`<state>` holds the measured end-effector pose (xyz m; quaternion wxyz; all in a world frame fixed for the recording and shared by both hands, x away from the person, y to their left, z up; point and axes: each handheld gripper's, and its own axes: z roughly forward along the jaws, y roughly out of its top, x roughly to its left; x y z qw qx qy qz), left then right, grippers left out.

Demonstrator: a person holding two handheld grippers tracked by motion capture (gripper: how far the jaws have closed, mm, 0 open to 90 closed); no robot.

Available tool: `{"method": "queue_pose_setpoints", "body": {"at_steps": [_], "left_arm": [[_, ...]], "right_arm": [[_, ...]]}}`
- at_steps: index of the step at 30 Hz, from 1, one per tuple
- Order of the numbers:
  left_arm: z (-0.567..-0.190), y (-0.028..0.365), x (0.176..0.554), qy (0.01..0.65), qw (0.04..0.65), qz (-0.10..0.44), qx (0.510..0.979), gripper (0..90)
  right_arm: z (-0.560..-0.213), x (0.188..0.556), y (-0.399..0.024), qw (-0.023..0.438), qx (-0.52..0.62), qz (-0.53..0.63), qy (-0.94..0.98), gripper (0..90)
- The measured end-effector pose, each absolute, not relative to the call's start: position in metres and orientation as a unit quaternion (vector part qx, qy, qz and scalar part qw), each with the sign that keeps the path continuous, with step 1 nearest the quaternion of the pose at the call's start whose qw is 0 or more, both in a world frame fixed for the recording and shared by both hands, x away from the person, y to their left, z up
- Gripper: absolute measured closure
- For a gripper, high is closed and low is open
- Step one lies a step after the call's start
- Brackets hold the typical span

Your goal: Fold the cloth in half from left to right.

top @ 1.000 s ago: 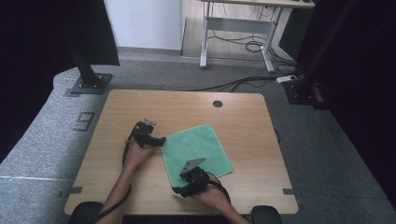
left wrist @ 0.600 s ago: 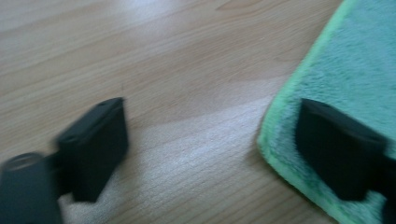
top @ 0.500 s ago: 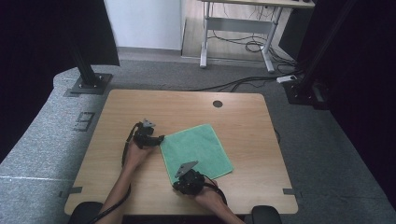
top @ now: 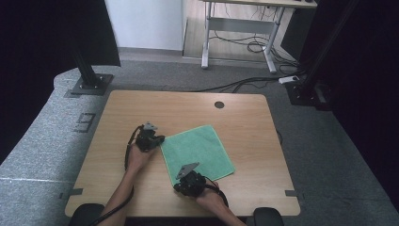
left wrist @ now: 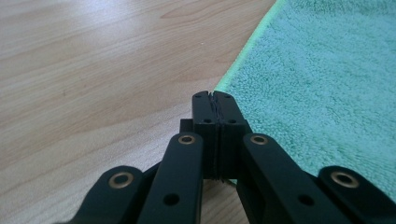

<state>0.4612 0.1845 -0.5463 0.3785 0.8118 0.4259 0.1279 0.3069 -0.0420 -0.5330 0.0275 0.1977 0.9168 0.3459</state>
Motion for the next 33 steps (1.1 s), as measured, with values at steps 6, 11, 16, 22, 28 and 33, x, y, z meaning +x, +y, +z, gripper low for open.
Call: {"method": "queue_pose_setpoints", "body": {"at_steps": [6,11,16,22,28,33], "left_arm": [[-0.545,0.199,0.458,0.45,0.384,0.113,0.798,89.0],[-0.535,0.213,0.454,0.463,0.383,0.105,0.792,88.6],[-0.519,0.212,0.455,0.459,0.39,0.104,0.792,88.4],[-0.502,0.201,0.462,0.451,0.399,0.101,0.792,88.2],[-0.496,0.178,0.475,0.448,0.403,0.094,0.793,88.1],[-0.496,0.162,0.483,0.447,0.4,0.1,0.794,88.1]], "right_arm": [[-0.528,0.307,-0.038,0.023,0.195,0.356,0.914,86.8],[-0.52,0.303,-0.024,0.021,0.176,0.365,0.914,86.8],[-0.507,0.3,-0.025,0.032,0.17,0.379,0.909,86.8],[-0.5,0.301,-0.042,0.042,0.19,0.393,0.899,86.8],[-0.495,0.305,-0.067,0.059,0.213,0.401,0.889,86.8],[-0.496,0.309,-0.086,0.076,0.232,0.399,0.884,86.9]]}}
